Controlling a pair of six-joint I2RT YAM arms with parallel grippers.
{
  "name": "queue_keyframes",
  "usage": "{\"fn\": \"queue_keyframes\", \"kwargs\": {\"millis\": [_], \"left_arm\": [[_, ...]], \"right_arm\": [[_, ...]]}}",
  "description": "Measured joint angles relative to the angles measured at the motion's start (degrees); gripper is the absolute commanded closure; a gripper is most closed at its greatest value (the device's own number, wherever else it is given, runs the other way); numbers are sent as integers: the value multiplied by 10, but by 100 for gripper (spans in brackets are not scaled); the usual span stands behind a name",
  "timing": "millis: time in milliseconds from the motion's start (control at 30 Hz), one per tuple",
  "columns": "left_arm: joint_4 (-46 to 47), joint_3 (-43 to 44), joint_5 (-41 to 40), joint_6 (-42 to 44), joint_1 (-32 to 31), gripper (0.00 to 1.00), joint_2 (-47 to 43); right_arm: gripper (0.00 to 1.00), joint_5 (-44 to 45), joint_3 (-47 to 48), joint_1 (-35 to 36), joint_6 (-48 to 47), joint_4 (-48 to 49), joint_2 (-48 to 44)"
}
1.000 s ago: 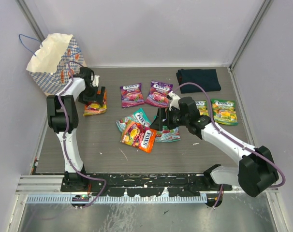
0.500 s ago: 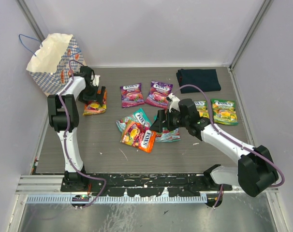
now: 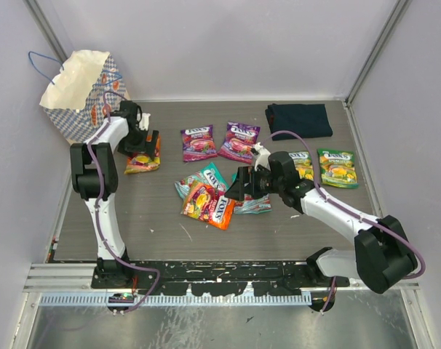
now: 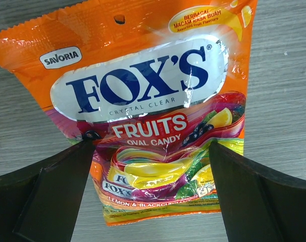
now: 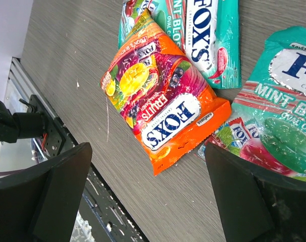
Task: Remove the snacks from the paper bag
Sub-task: Adjust the snack at the center of the board.
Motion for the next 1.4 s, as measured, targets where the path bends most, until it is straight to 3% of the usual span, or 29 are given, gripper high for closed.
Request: {"fn": "queue_keyframes", "kwargs": {"millis": [633, 1400], "left_arm": [[45, -74, 13, -10, 3, 2, -58], [63, -34, -5, -32, -2, 1, -24]], "right_arm": [[0, -7, -7, -2, 17, 23, 11], [0, -12, -17, -3, 19, 30, 10]]}}
